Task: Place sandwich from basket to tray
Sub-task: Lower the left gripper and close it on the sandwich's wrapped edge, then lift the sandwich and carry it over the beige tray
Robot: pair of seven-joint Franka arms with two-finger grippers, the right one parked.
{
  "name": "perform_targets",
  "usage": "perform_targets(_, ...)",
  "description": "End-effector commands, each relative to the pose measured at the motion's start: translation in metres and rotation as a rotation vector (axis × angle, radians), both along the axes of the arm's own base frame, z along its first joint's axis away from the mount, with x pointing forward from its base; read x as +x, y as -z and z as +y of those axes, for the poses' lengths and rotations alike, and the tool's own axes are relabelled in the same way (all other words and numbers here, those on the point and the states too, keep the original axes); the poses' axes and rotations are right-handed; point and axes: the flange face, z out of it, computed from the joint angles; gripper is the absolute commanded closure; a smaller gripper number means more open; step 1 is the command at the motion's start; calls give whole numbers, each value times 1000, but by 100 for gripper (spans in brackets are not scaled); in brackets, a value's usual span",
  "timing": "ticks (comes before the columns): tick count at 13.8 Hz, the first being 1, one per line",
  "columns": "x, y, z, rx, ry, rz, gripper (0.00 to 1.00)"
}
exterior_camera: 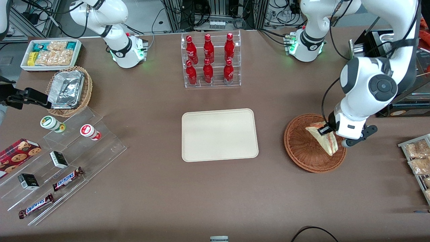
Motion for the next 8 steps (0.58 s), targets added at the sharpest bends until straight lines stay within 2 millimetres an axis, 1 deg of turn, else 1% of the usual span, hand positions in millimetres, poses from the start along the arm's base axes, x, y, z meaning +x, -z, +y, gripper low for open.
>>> perform_targets(1,11,-27,-50,18,46,25,100)
perform_targets(2,9,-28,-70,18,53,26,100)
perform_targets(4,2,-30,-117,19,84,11,100)
perform_targets(5,-3,-28,-142,20,109,8,100)
perform_targets(6,-8,-23,-169,20,127,11,100)
perform_targets(8,-20,-4,-222,22,166,27,100)
